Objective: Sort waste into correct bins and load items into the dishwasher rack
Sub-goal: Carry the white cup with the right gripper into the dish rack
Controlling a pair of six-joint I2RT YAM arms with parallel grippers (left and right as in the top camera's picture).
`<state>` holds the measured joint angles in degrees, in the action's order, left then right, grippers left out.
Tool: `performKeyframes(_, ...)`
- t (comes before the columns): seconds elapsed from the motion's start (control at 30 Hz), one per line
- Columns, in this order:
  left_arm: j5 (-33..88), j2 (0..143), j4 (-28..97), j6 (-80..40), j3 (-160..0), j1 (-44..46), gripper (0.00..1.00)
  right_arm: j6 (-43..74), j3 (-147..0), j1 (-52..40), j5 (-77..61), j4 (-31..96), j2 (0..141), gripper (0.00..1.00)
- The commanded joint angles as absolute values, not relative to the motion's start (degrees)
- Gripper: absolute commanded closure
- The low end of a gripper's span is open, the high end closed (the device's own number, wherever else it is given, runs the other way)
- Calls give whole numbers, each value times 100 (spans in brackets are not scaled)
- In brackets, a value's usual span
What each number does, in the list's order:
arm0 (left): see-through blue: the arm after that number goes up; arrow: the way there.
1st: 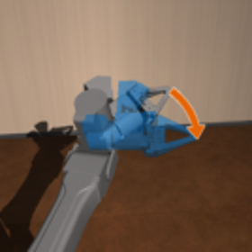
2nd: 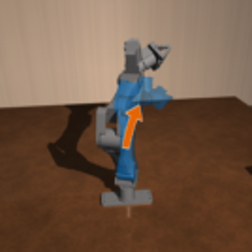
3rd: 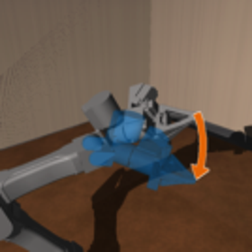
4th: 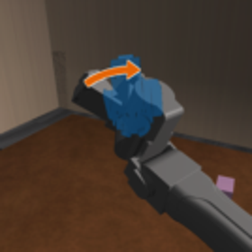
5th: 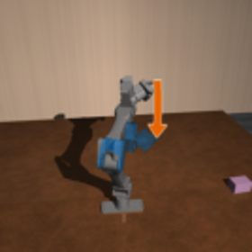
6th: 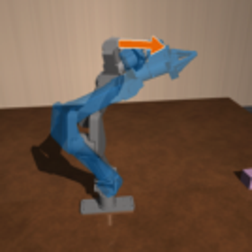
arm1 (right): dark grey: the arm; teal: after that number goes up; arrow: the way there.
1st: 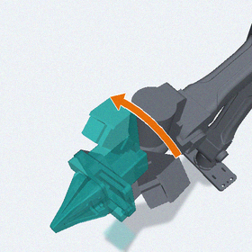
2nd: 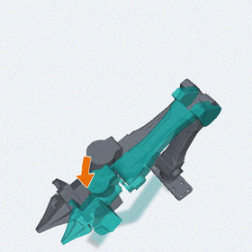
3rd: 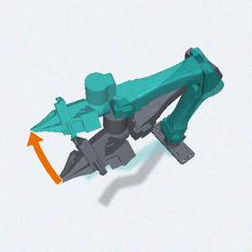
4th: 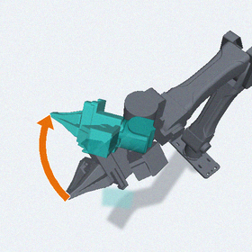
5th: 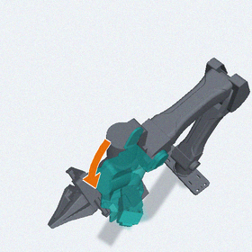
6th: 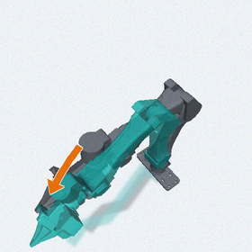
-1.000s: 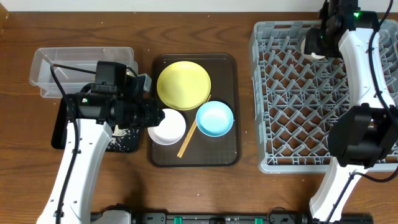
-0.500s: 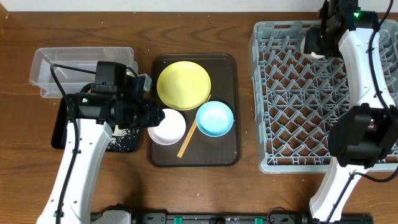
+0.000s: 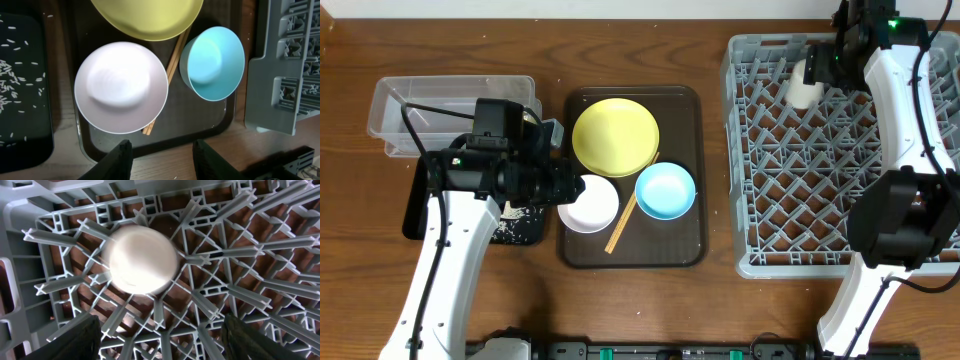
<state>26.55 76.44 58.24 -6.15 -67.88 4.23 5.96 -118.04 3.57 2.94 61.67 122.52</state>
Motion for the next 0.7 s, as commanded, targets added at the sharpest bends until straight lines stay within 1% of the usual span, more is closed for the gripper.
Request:
performKeyframes(0.0, 2587, 7640, 5850, -626, -6858, 403, 58, 637, -11902, 331, 270, 6154, 12298, 24)
performKeyframes(0.23, 2587, 7642, 5850, -624, -6858, 403, 57, 637, -11902, 329, 145, 6198, 12298, 21)
performKeyframes(0.27, 2585, 7640, 5850, -622, -6858, 403, 53, 631, -11902, 329, -75, 6219, 12298, 19)
performKeyframes(0.3, 2552, 7640, 5850, -624, -6858, 403, 52, 526, -11902, 329, -357, 6243, 12298, 17)
performKeyframes(0.4, 2171, 7640, 5916, -628, -6858, 403, 51, 128, -11904, 294, -1382, 6305, 12287, 19)
performKeyframes(0.5, 1608, 7642, 6082, -836, -6858, 403, 49, -14, -11904, 178, -2073, 6326, 12204, 19)
performKeyframes(0.67, 709, 7642, 6390, -1197, -6858, 403, 48, -292, -11904, -292, -2622, 6420, 11896, 19)
